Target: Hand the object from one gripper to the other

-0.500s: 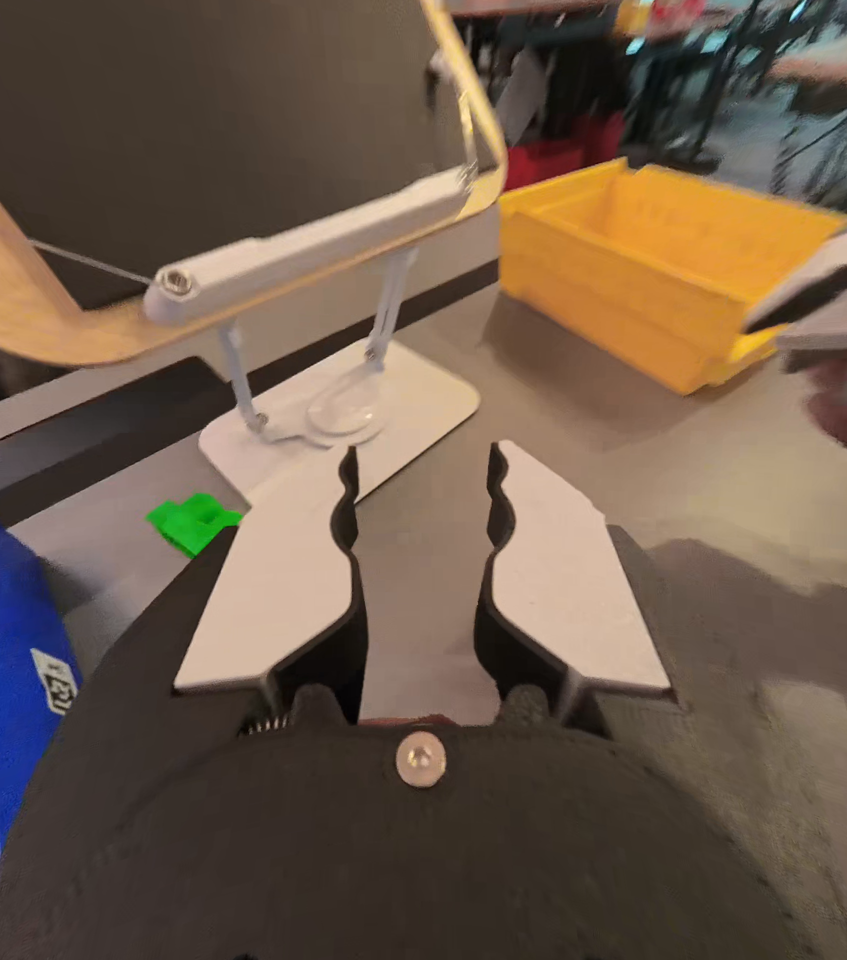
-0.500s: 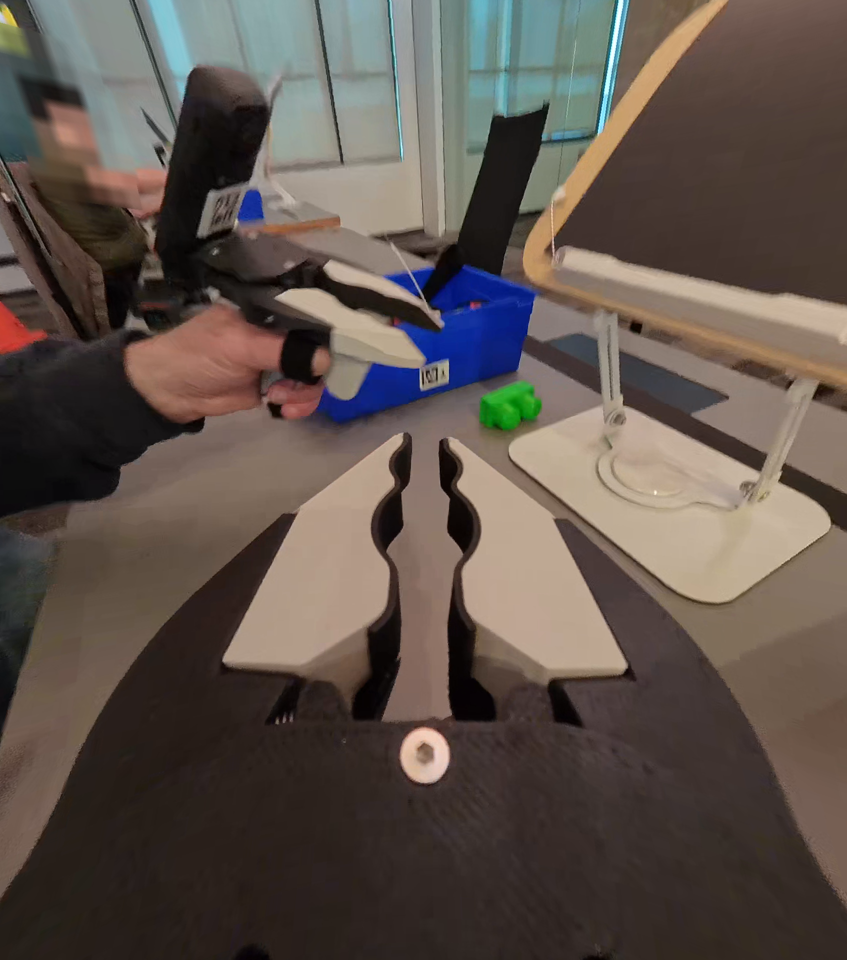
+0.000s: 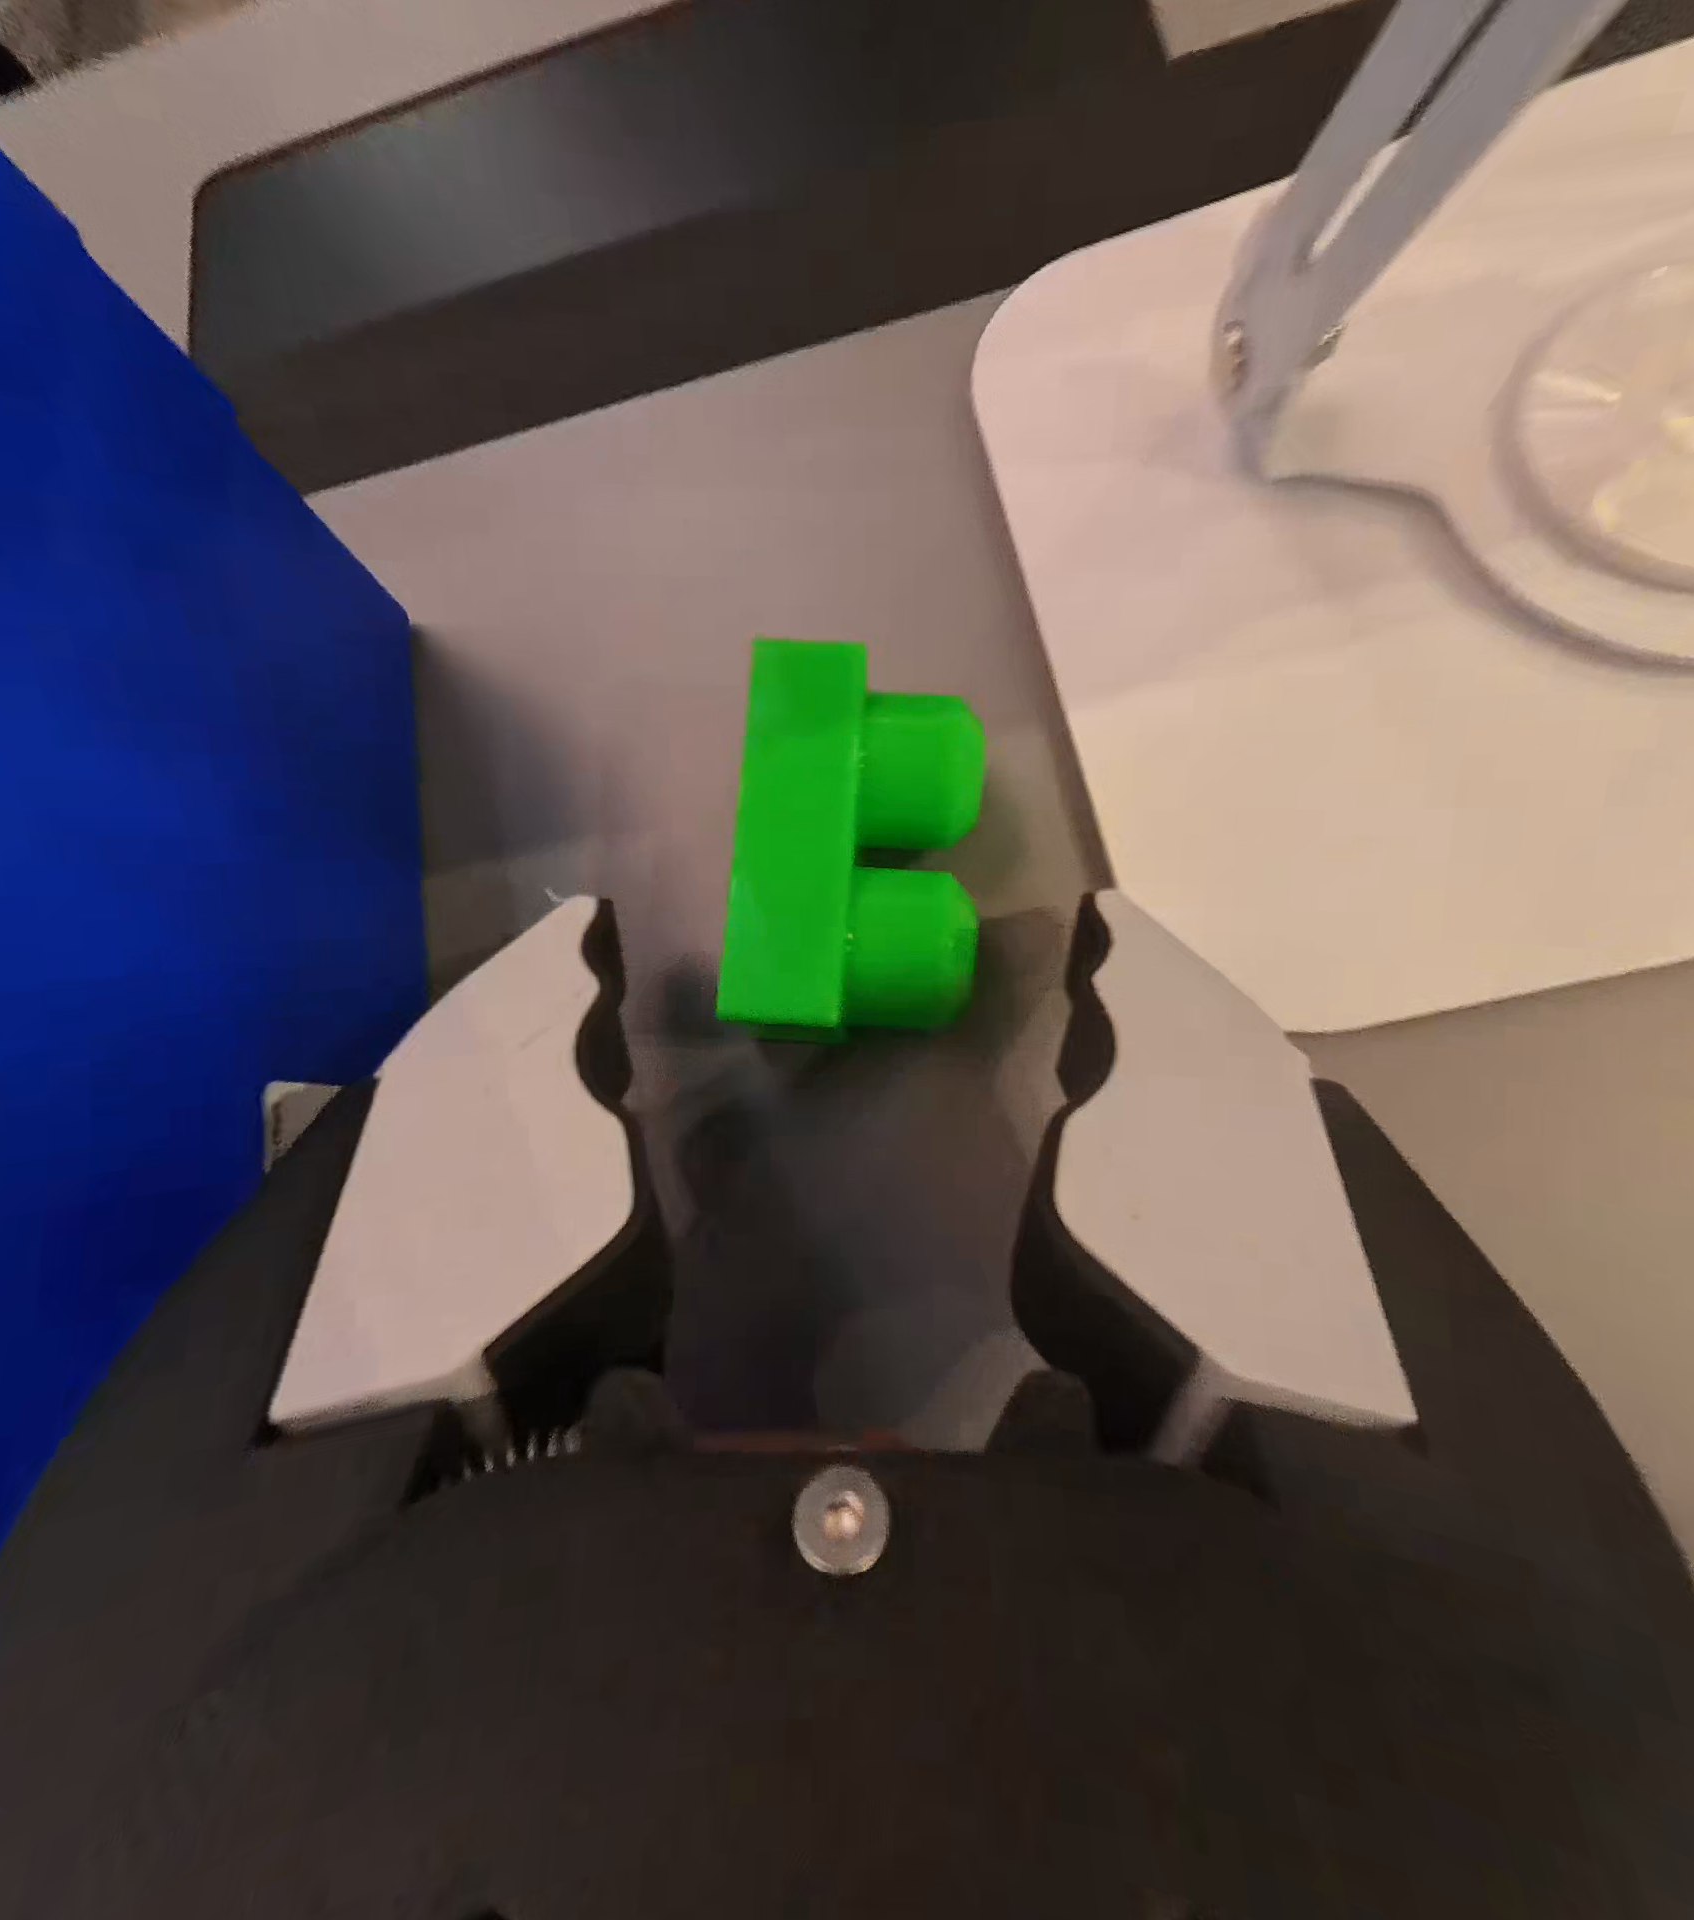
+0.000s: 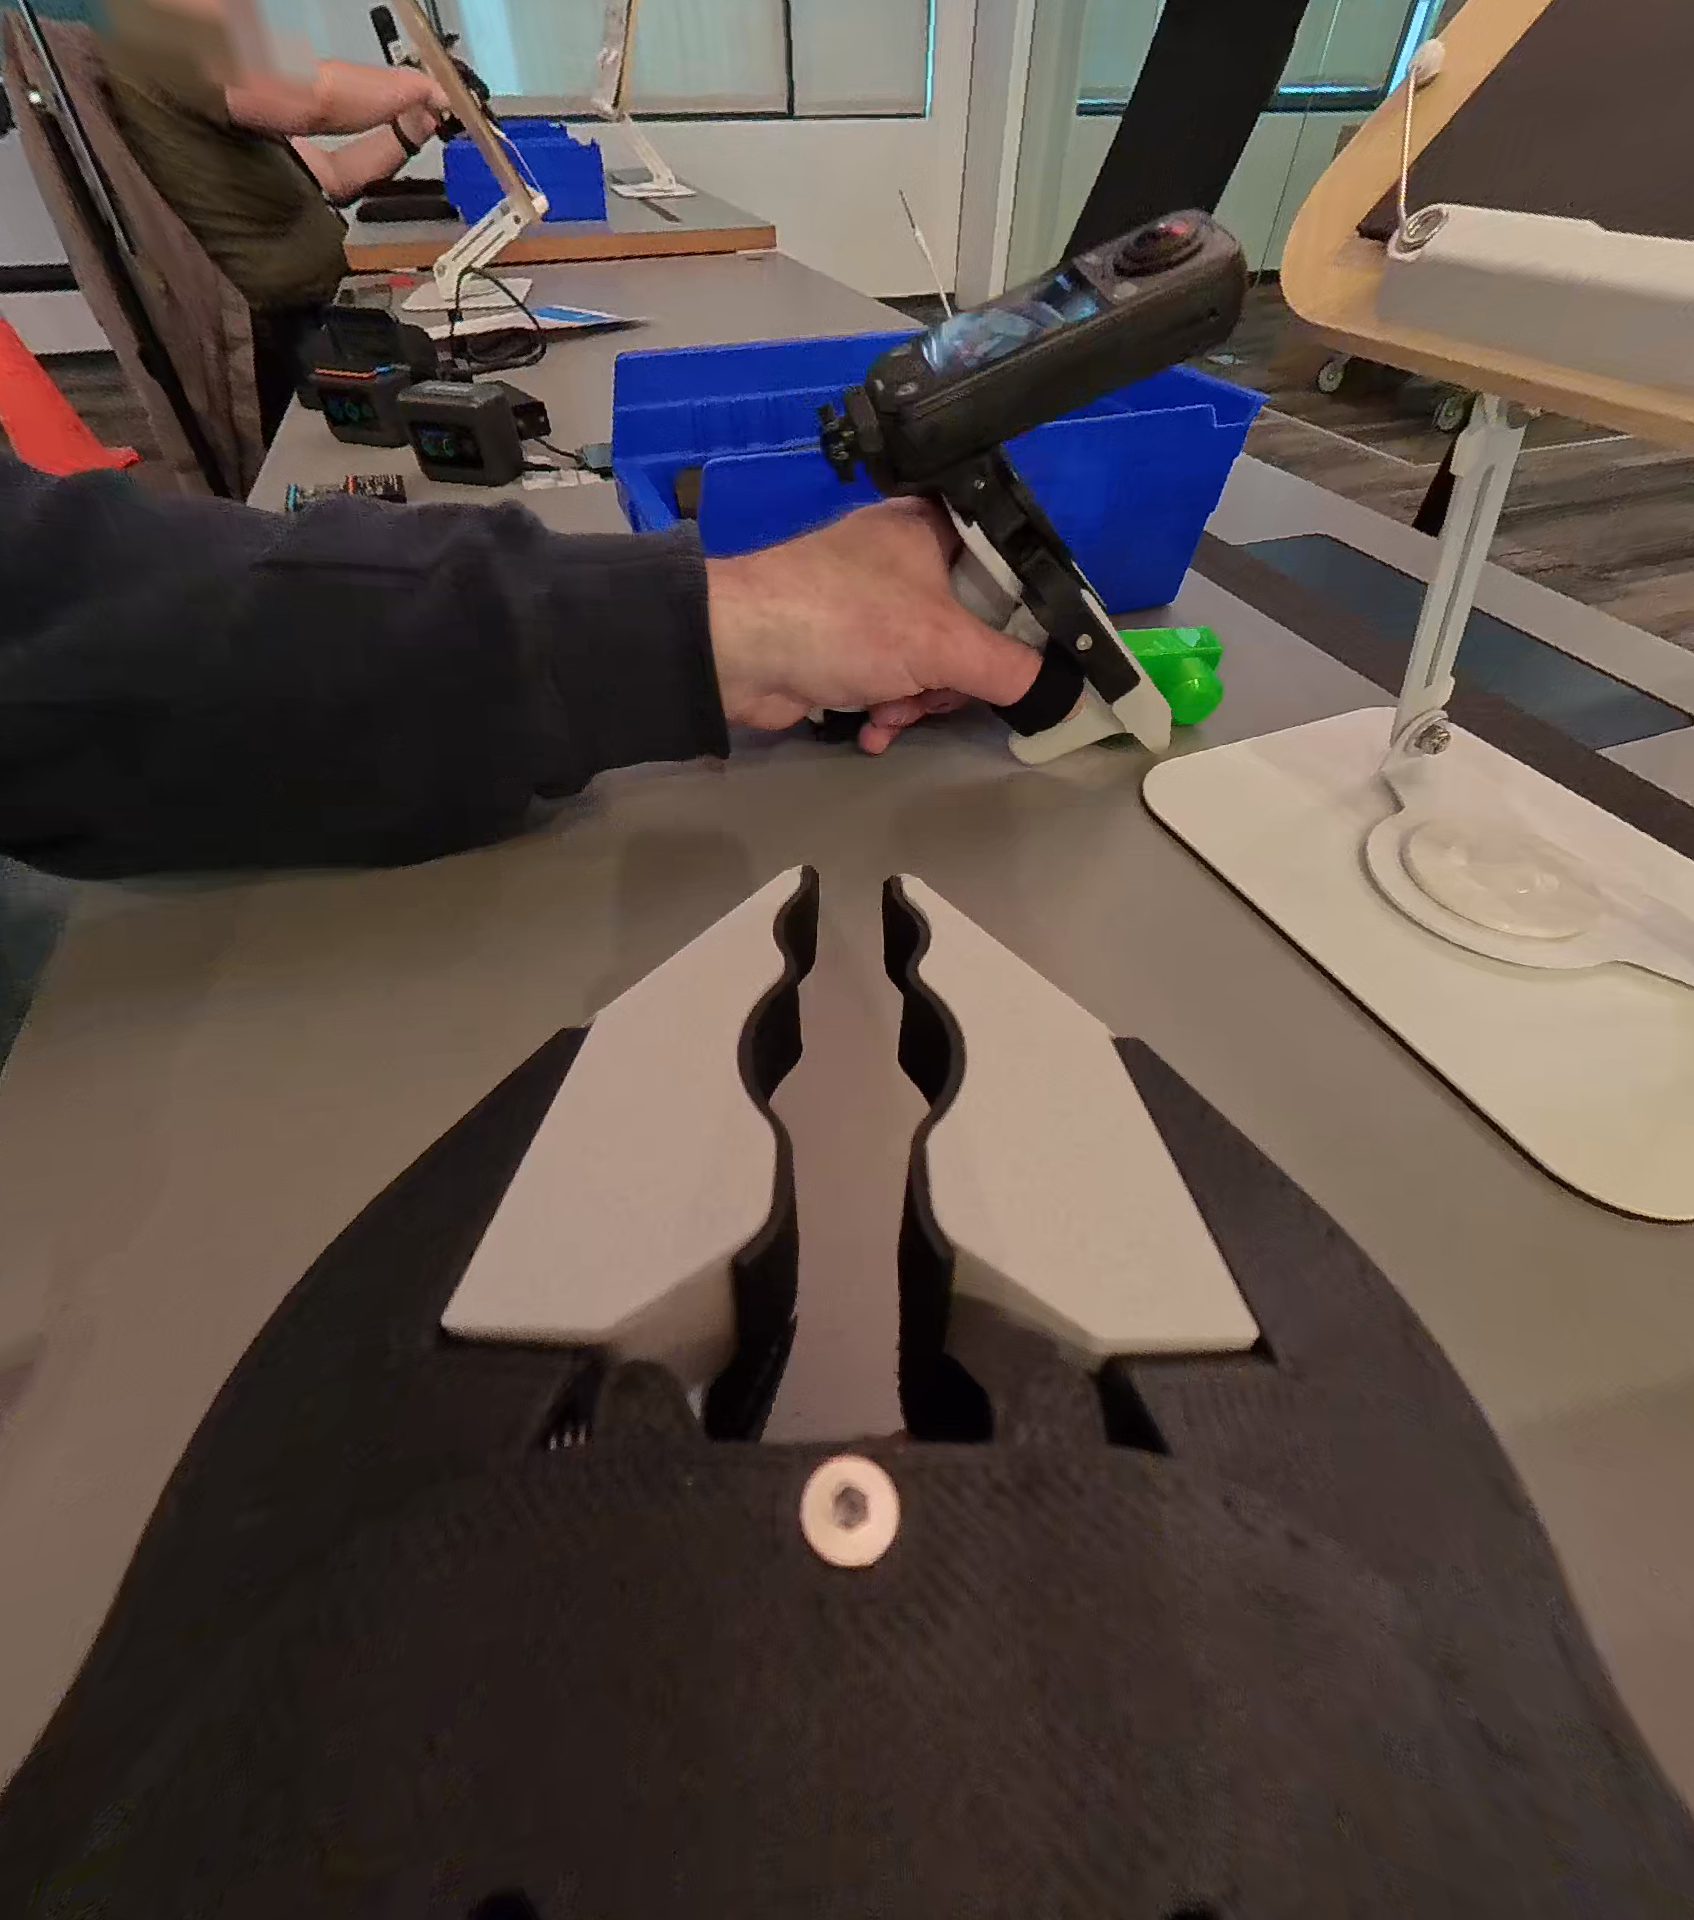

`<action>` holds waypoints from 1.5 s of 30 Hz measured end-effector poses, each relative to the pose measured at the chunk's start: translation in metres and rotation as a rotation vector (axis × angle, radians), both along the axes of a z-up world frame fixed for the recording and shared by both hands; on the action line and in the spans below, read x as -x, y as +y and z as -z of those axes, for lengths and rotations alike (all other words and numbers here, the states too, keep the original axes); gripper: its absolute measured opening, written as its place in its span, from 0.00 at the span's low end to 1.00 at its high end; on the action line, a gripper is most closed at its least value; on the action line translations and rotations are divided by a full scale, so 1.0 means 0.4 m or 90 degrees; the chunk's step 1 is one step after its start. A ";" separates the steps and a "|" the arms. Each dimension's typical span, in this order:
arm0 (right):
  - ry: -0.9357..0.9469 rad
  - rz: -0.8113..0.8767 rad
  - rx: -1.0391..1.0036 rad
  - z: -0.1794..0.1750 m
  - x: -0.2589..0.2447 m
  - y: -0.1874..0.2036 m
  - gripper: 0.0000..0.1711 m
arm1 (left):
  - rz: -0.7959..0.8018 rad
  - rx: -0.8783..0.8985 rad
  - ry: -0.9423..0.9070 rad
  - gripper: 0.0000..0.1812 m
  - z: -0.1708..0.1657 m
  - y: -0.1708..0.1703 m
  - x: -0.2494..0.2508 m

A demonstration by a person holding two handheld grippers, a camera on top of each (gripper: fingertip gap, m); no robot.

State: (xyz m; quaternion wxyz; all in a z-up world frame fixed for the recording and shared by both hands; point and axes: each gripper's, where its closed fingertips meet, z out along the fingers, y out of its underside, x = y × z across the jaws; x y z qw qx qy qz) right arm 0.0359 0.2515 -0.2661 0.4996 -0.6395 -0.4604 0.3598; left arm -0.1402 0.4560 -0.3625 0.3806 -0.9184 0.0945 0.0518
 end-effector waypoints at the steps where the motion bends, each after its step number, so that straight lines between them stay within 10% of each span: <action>1: 0.000 0.000 -0.002 -0.001 -0.001 -0.002 0.06 | -0.005 0.013 -0.016 0.41 0.013 0.004 0.004; 11: -0.018 0.078 -0.065 -0.040 -0.023 0.041 0.17 | 0.083 -0.012 -0.129 0.26 -0.039 -0.049 -0.058; 23: -0.374 0.138 -0.617 -0.138 0.006 0.055 0.46 | 0.433 0.116 -0.363 0.26 -0.318 -0.464 -0.357; 27: -0.444 0.099 -0.707 -0.124 0.032 0.036 0.43 | 0.500 0.166 -0.333 0.26 -0.354 -0.542 -0.408; 30: -0.459 0.083 -0.736 -0.115 0.033 0.021 0.21 | 0.534 0.202 -0.319 0.26 -0.360 -0.579 -0.435; 37: -0.319 0.047 -0.494 -0.124 0.009 -0.008 0.20 | 0.598 0.132 -0.348 0.31 -0.425 -0.598 -0.469; 45: 0.190 -0.203 0.070 -0.218 0.003 -0.117 0.20 | 0.724 -0.122 -0.304 0.40 -0.514 -0.625 -0.494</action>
